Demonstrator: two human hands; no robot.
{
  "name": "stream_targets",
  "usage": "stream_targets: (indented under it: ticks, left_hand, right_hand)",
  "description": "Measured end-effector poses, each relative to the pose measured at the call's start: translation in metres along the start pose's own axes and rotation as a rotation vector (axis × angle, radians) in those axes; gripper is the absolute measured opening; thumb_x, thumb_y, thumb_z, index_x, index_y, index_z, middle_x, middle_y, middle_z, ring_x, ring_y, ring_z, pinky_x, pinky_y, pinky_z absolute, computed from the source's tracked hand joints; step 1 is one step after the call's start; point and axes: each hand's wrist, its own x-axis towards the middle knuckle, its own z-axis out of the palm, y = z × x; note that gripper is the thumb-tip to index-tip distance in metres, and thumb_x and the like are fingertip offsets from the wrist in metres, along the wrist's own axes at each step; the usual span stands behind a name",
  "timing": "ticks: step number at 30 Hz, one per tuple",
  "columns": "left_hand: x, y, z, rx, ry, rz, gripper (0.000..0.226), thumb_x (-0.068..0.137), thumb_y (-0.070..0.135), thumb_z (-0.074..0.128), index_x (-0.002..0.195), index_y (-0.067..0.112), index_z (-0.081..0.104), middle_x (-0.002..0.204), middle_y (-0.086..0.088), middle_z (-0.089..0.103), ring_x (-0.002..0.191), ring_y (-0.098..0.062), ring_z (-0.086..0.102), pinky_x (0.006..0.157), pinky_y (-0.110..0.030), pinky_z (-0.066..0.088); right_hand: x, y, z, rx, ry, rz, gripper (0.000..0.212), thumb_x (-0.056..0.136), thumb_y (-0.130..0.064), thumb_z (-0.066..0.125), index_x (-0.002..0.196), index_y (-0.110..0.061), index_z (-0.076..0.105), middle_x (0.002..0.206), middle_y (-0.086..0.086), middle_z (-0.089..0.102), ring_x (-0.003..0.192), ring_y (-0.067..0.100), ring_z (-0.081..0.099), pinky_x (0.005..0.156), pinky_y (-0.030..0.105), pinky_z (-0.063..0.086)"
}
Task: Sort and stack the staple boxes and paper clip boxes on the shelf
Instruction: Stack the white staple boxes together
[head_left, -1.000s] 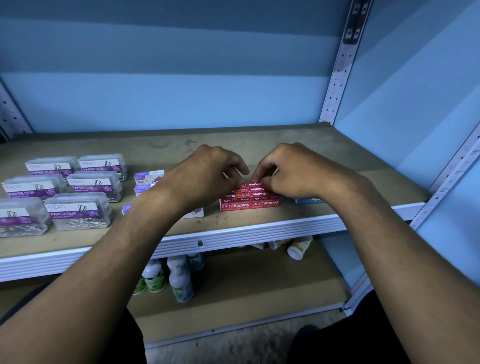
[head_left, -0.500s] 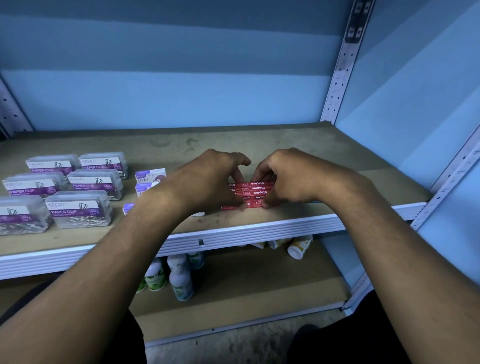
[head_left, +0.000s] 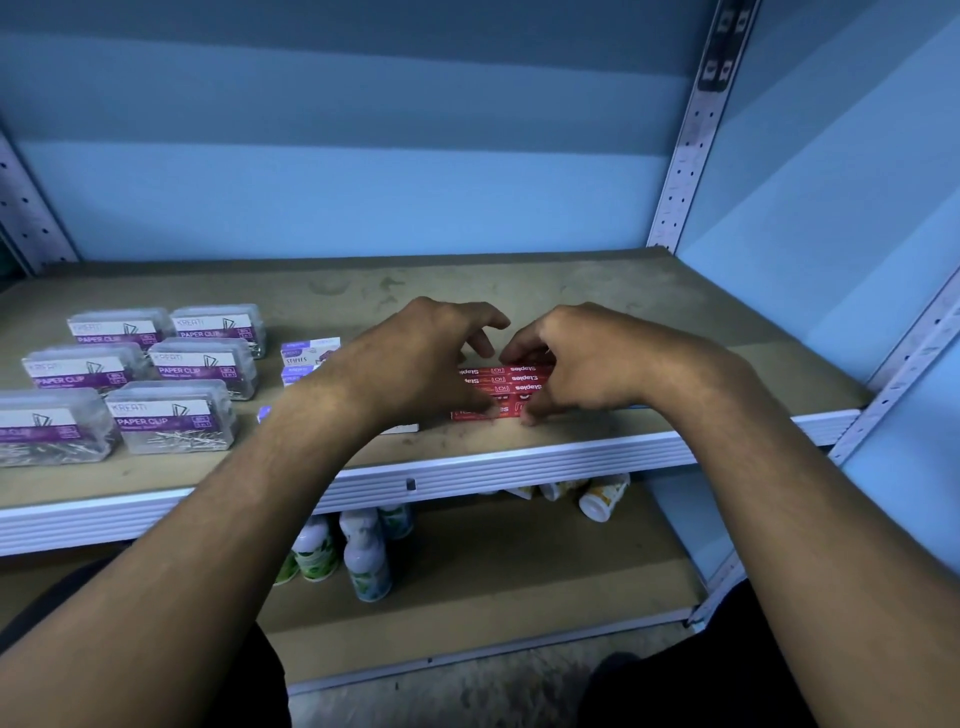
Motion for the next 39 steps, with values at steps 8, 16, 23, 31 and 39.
stream_targets:
  ticks: [8,16,23,31,39]
  left_hand:
    - [-0.022,-0.022,-0.023,0.071,0.106,-0.002,0.052,0.074,0.041,0.079,0.122,0.029,0.064,0.117,0.011,0.066,0.096,-0.006,0.062,0.085,-0.026,0.054]
    - [-0.048,-0.053,-0.038,0.163,0.172,-0.098,0.026,0.08,0.036,0.075,0.106,0.033,0.071,0.106,0.012,0.068,0.094,-0.009,0.061,0.08,-0.032,0.053]
    - [-0.061,-0.074,-0.042,0.196,0.155,-0.141,0.02,0.083,0.03,0.072,0.103,0.034,0.072,0.103,0.011,0.069,0.091,-0.007,0.059,0.079,-0.027,0.05]
    - [-0.064,-0.083,-0.046,0.183,0.102,-0.181,0.026,0.083,0.025,0.074,0.108,0.032,0.071,0.106,0.009,0.069,0.096,-0.01,0.062,0.084,-0.027,0.051]
    - [-0.06,-0.085,-0.044,0.137,0.079,-0.234,0.026,0.083,0.015,0.072,0.105,0.029,0.072,0.104,0.007,0.071,0.09,-0.013,0.064,0.084,-0.029,0.054]
  right_hand:
    - [0.001,-0.014,-0.007,0.128,0.102,-0.107,0.046,0.088,-0.037,0.074,0.132,-0.035,0.061,0.132,-0.016,0.061,0.116,0.003,0.057,0.101,0.028,0.047]
    - [0.023,-0.042,0.0,0.16,0.143,-0.211,0.034,0.09,-0.034,0.072,0.124,-0.035,0.067,0.123,-0.018,0.065,0.105,-0.003,0.06,0.079,0.009,0.039]
    - [0.045,-0.067,0.012,0.142,0.148,-0.26,0.029,0.088,-0.028,0.073,0.117,-0.031,0.072,0.113,-0.017,0.07,0.099,-0.001,0.064,0.093,0.021,0.049]
    - [0.067,-0.077,0.023,0.096,0.105,-0.274,0.027,0.083,-0.015,0.076,0.107,-0.028,0.077,0.098,-0.016,0.075,0.087,-0.008,0.064,0.077,0.009,0.046]
    - [0.075,-0.083,0.029,0.073,0.121,-0.25,0.028,0.079,-0.008,0.073,0.098,-0.027,0.079,0.09,-0.014,0.076,0.085,-0.001,0.069,0.081,0.019,0.054]
